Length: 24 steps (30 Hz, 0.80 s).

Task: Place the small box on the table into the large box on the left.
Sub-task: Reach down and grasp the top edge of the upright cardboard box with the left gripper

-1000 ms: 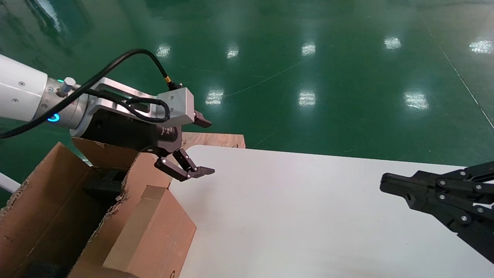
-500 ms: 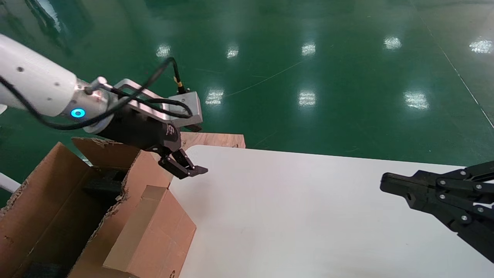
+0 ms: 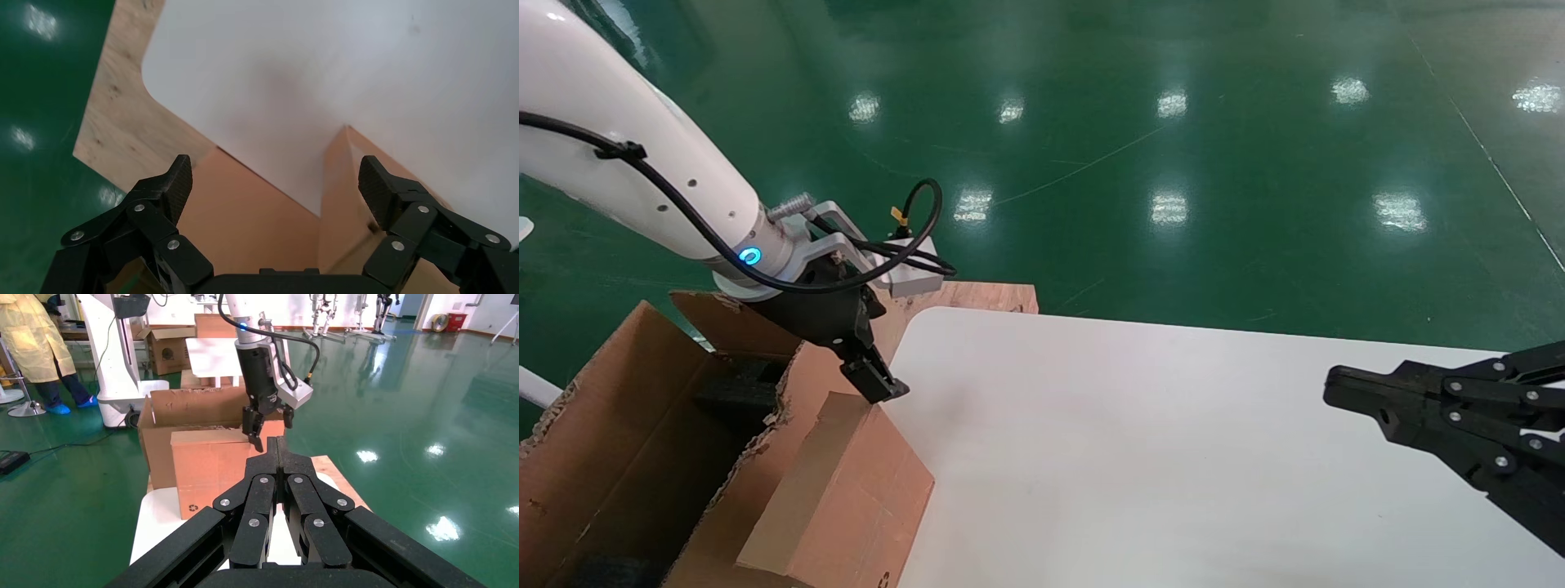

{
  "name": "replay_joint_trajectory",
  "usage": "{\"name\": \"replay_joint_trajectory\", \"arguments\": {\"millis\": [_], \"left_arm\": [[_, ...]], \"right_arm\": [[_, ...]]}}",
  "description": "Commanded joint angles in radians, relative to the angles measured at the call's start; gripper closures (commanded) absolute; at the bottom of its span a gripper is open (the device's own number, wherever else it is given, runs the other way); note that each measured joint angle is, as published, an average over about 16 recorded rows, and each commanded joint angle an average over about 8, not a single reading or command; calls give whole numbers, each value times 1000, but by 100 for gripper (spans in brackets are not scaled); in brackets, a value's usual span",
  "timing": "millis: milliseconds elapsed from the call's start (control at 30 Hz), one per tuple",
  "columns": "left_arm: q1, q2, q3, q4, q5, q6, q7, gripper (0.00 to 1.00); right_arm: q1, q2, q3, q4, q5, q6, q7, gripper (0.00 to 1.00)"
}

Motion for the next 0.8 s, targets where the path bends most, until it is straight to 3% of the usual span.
{"name": "replay_joint_trajectory", "arguments": {"millis": [33, 433, 800], "left_arm": [[-28, 5, 55, -2, -12, -2, -31, 0], [-140, 3, 228, -10, -125, -20, -58, 0], [-174, -7, 262, -12, -173, -47, -35, 0]], "right_arm": [[0, 0, 0, 0, 0, 0, 0, 100], [0, 0, 0, 0, 0, 0, 0, 100], [0, 0, 0, 0, 1, 0, 0, 100]]}}
